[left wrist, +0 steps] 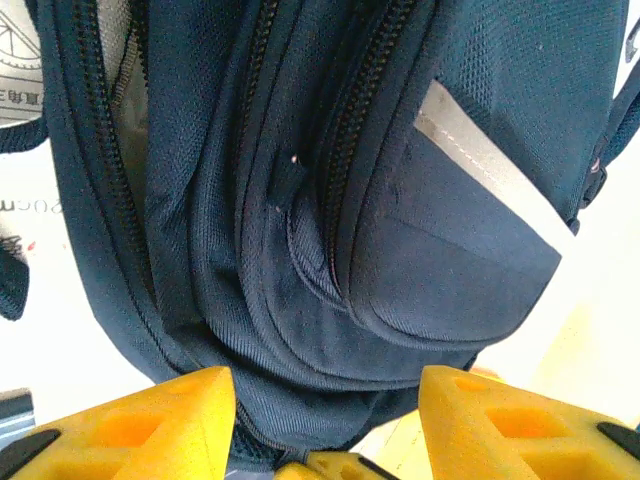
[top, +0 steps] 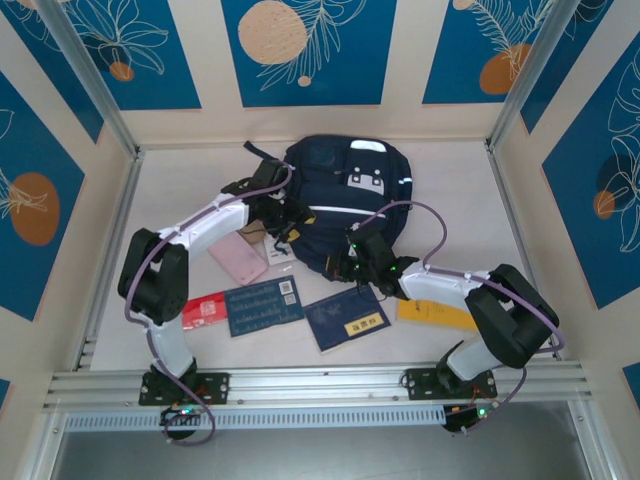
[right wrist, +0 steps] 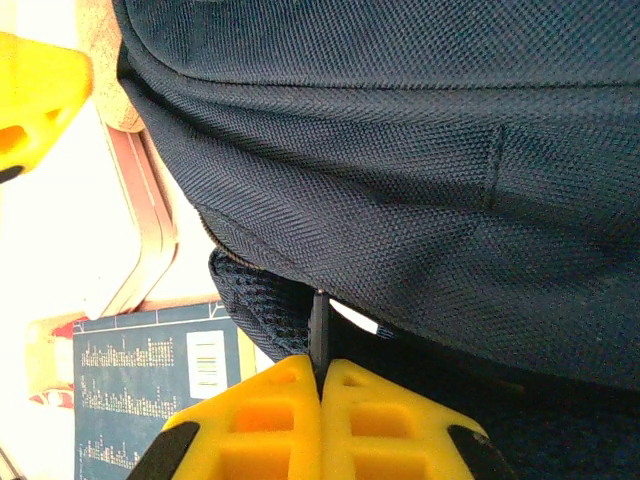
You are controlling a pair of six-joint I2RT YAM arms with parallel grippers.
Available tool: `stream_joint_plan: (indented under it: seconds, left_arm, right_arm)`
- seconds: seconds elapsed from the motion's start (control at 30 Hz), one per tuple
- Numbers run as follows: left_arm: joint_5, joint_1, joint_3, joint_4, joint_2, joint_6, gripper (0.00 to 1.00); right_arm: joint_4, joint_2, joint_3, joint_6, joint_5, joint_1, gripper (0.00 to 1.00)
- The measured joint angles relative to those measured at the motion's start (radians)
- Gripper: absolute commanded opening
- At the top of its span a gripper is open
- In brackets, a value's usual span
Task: Pack the student bag
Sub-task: Unzip the student bag at the top-center of the table.
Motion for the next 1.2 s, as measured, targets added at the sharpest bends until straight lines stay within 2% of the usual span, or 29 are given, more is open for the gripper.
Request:
stream_joint_plan:
  seconds: [0.4, 0.77, 0.8, 0.93, 1.2]
  left_arm:
    - [-0.004, -0.01, -0.075, 0.005, -0.012, -0.025, 0.42]
    - [-0.004, -0.036, -0.043, 0.014, 0.031, -0.043, 0.28]
    - [-0.005, -0.037, -0.032, 0.011, 0.041, -0.043, 0.25]
    - [-0.016, -0.039, -0.003, -0.003, 0.074, -0.042, 0.0]
    - [-0.059, -0.039, 0.003, -0.024, 0.068, -0.022, 0.0]
  right_arm:
    - [0.026, 0.016, 0.0, 0.008, -0.014, -0.002, 0.0]
    - [0.071, 0.025, -0.019, 0.016, -0.018, -0.007, 0.0]
    - [0.071, 0.025, -0.019, 0.018, -0.018, -0.007, 0.0]
    - [0.071, 0.025, -0.019, 0.018, -0.018, -0.008, 0.0]
    - [0.011, 0.006, -0.016, -0.017, 0.005, -0.009, 0.0]
